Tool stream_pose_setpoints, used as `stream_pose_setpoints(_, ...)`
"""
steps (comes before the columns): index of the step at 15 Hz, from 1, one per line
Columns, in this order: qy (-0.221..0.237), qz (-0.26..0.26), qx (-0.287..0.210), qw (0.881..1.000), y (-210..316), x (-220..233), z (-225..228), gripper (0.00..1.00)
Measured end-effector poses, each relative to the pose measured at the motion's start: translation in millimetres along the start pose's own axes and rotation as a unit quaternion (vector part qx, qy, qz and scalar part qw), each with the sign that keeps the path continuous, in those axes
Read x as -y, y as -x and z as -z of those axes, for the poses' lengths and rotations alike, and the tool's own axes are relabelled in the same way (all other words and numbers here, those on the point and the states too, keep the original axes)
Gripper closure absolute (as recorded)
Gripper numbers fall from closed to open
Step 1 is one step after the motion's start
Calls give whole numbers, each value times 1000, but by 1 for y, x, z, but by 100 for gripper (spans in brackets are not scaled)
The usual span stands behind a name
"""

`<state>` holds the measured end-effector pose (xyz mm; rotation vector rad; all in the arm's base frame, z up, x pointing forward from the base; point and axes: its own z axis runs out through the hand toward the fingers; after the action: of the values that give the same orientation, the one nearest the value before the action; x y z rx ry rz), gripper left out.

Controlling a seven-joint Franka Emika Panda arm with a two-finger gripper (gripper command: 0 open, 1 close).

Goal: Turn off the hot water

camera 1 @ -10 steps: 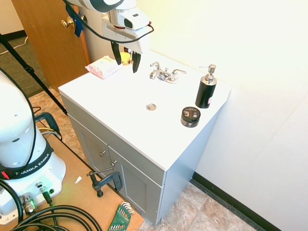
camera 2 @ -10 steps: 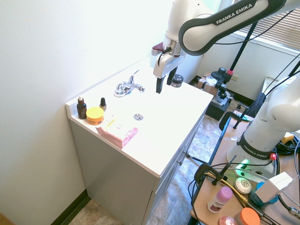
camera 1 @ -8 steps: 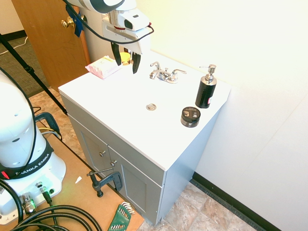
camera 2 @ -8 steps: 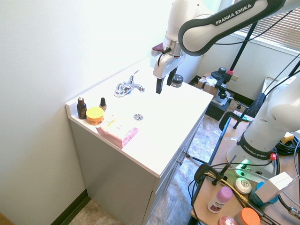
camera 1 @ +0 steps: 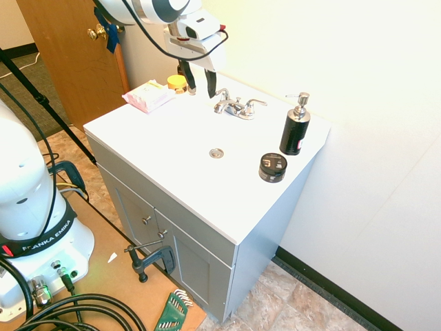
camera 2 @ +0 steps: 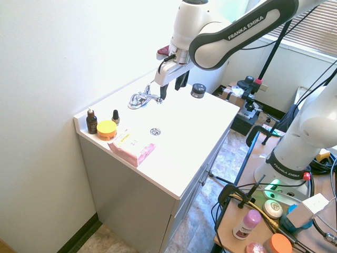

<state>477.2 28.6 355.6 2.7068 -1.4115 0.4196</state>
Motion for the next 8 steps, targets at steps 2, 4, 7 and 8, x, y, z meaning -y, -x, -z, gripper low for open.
stream_pose_setpoints(2,-1,-7,-35,999,-8,12,-12,0)
stream_pose_setpoints(4,4,-14,-53,999,-16,22,-23,0)
stream_pose_setpoints(7,9,-19,-62,998,-28,33,-37,0)
stream_pose_setpoints(8,10,-18,-62,998,-29,37,-41,0)
